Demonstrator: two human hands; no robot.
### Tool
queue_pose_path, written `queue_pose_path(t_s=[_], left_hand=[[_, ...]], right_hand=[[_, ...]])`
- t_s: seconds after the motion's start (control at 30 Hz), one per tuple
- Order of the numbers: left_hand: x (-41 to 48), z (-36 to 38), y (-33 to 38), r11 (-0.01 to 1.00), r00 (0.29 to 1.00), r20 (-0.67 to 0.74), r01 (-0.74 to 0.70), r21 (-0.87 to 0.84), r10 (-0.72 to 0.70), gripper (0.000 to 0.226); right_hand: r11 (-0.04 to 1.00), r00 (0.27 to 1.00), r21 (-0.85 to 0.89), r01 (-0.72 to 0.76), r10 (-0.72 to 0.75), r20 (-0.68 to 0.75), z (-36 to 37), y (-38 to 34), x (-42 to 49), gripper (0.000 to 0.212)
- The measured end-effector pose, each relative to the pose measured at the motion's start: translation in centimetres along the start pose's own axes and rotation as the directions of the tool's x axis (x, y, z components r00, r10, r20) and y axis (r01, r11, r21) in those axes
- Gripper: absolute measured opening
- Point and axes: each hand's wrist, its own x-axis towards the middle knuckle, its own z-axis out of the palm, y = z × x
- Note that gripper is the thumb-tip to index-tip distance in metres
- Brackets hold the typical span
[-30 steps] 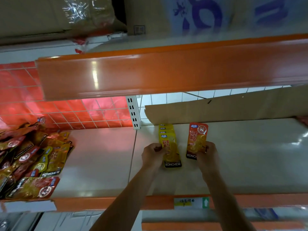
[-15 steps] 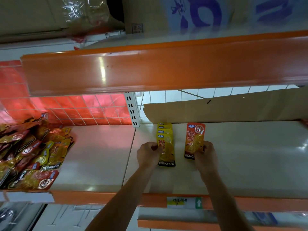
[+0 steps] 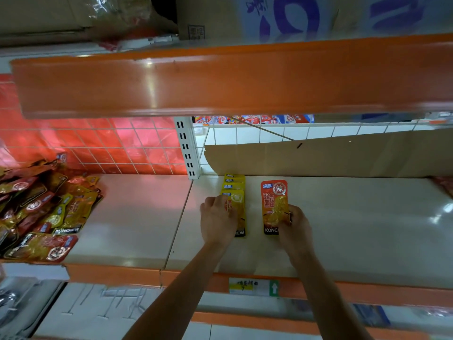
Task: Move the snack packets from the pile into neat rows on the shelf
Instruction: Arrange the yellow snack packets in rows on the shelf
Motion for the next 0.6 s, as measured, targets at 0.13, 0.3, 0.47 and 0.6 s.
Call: queue_pose_path(t_s=[0.13, 0.3, 0.47, 0.6], left_hand=[[-1.3, 1.7, 1.8, 0.986, 0.987, 0.081, -0.128, -0.107, 0.137, 0.033], [-1.9, 3.3, 4.4, 0.939, 0.956, 0.194, -0.154, -0.307, 0.221, 0.032], [-2.8, 4.9, 6.5, 0.9, 0.905, 0.354, -0.067, -0.43, 0.237, 0.039], [-3.3, 6.5, 8.0, 0.87, 0.87, 0.423, -0.014, -0.492, 0.253, 0.042]], right_hand=[[0.999, 0.999, -0.011, 0.039, -0.039, 0.004, -0.8, 0.3, -0.8, 0.044], [0.998, 0.996, 0.014, 0.056, -0.055, -0.065, -2.0, 0.9, -1.1, 0.042], [0.997, 0.983, -0.034, 0.071, -0.075, -0.167, -4.1, 1.7, -1.3, 0.036], [0.997, 0.975, -0.037, 0.073, -0.079, -0.207, -5.9, 2.6, -1.1, 0.031]])
